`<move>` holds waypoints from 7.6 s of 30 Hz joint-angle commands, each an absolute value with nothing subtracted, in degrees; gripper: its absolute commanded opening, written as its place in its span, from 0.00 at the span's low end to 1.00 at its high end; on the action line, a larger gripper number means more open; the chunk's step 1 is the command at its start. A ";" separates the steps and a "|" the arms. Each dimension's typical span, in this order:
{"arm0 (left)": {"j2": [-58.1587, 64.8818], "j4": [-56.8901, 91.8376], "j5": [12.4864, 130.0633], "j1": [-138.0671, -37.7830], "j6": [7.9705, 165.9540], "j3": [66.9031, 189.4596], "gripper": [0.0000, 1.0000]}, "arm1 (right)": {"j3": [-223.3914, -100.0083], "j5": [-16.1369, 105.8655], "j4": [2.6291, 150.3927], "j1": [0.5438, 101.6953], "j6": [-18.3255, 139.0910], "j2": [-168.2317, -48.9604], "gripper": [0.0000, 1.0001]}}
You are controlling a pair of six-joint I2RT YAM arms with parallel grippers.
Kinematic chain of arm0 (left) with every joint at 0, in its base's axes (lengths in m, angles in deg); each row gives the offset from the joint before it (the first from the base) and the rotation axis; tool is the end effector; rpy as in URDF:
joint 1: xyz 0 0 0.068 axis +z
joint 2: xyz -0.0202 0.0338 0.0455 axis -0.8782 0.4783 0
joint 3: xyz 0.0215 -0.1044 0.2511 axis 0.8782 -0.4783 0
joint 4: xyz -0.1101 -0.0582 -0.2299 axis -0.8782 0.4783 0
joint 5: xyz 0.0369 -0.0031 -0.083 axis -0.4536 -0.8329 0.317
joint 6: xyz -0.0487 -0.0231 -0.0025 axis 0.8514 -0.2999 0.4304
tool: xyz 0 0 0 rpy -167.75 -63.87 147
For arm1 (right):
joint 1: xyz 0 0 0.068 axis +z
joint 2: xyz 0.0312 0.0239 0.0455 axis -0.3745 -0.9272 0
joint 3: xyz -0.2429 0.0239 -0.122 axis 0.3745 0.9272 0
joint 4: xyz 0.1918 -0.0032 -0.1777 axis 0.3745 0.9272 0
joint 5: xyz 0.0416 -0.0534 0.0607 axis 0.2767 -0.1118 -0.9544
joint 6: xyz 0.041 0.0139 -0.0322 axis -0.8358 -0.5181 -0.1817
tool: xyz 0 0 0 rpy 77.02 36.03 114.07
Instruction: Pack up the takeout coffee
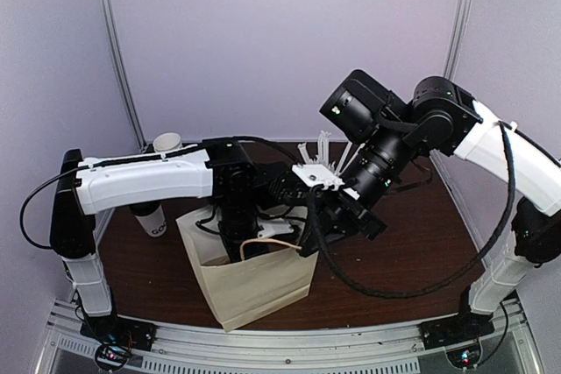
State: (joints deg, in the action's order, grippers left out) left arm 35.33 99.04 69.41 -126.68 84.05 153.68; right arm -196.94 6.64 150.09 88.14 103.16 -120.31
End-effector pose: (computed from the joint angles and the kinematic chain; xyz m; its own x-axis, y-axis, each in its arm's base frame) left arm 0.1437 -0.3213 0.2739 -0.5499 0.8352 0.0025 0.8298 0.5467 -0.1123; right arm 0.0989 0.2867 0.4283 0.1974 -0.5647 -0.8013 -0.8437 -0.5142 0.1545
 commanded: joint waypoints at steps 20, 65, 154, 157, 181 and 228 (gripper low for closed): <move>31.04 99.18 66.77 -126.71 83.64 159.64 0.56 | -196.46 9.57 149.40 89.05 102.00 -120.50 0.01; 13.86 77.95 72.33 -108.39 80.00 151.02 0.54 | -201.30 19.42 147.50 88.79 98.05 -124.38 0.00; 24.25 78.44 80.99 -111.47 82.75 169.66 0.98 | -220.82 13.54 154.23 71.58 98.37 -118.09 0.82; 21.25 72.74 82.75 -112.55 80.07 163.50 0.98 | -217.40 11.82 153.94 67.19 98.20 -115.88 0.82; 30.52 71.52 94.34 -113.72 71.84 163.55 0.00 | -190.32 0.32 150.43 69.51 99.77 -112.52 0.77; 24.13 79.56 85.97 -113.35 74.22 167.48 0.83 | -215.17 0.96 156.22 73.14 100.85 -117.48 0.65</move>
